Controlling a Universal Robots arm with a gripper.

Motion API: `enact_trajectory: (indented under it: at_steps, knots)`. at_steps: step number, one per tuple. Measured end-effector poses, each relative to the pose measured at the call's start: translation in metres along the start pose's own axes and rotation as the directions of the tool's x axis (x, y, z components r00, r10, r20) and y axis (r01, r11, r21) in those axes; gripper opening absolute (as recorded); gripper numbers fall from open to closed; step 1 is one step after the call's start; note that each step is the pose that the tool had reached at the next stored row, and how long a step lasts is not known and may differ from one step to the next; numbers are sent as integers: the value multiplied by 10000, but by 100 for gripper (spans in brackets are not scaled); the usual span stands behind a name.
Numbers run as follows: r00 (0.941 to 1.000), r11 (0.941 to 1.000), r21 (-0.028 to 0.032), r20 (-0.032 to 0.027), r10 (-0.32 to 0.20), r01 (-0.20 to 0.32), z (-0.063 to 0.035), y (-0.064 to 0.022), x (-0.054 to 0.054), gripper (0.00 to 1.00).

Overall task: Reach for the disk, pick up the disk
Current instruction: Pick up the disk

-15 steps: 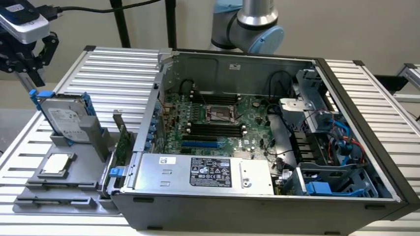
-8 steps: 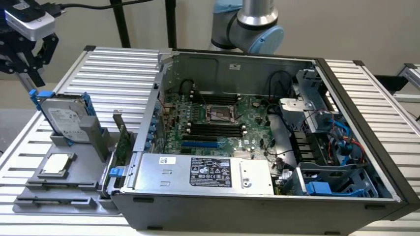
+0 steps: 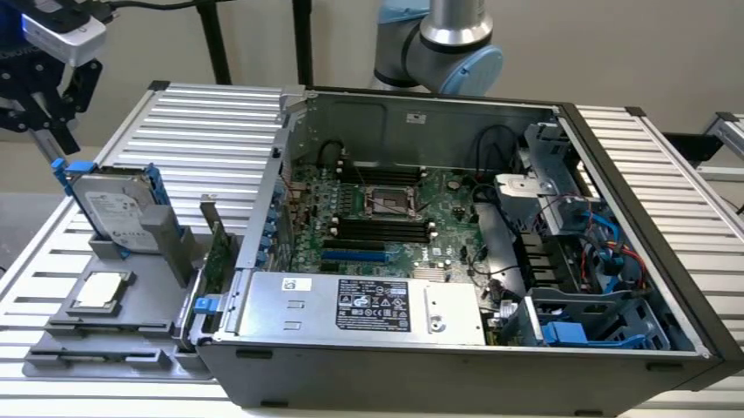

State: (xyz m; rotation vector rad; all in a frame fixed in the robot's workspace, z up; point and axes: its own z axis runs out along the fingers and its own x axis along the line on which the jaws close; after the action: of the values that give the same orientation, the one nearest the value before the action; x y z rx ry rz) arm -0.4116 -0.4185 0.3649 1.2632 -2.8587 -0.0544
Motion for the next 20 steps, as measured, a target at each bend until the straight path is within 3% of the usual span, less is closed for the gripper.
enact_trajectory:
  at_steps: [5, 10, 15, 20]
  knots:
    - [9959, 9959, -1, -34, -904, 904, 0, 0, 0, 11]
    - [9835, 9835, -6, -69, -1810, 1810, 0, 0, 0, 11]
    - [9632, 9633, -13, -103, -2685, 2685, 0, 0, 0, 11]
    - [9346, 9347, -23, -135, -3554, 3554, 3, 0, 0, 11]
